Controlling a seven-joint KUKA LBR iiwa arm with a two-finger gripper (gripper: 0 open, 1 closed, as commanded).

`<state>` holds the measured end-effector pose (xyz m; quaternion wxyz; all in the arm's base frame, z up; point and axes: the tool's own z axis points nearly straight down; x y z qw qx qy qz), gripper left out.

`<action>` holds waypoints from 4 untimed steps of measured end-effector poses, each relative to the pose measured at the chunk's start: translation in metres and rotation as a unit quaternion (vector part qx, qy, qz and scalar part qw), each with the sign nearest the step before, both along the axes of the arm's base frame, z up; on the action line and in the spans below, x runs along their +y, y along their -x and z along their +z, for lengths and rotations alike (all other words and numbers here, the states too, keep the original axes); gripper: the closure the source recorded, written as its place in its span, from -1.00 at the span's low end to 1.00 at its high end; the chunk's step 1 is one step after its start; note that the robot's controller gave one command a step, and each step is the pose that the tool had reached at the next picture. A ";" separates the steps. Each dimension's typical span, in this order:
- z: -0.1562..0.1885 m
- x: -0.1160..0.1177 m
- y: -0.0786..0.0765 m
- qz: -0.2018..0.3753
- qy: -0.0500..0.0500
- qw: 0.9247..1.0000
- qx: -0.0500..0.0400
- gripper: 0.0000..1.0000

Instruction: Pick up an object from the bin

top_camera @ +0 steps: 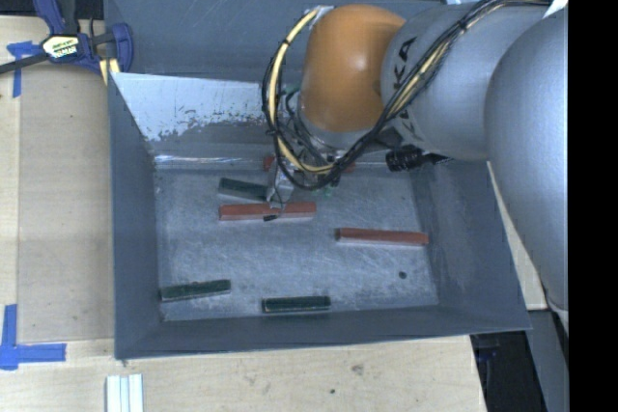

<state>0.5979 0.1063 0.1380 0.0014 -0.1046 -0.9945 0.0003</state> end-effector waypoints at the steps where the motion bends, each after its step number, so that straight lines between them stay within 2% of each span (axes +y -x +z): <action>1: 0.023 0.027 -0.007 -0.054 -0.002 0.999 -0.008 1.00; 2: -0.051 0.040 0.039 0.038 0.000 0.999 -0.002 -1.00; 3: -0.051 0.012 0.012 0.067 -0.002 0.998 -0.001 -1.00; 4: -0.049 -0.027 -0.019 0.086 0.000 0.996 -0.004 -1.00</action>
Offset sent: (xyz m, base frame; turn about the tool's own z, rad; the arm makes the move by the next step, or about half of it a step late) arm -0.0393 0.0404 -0.0509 -0.0753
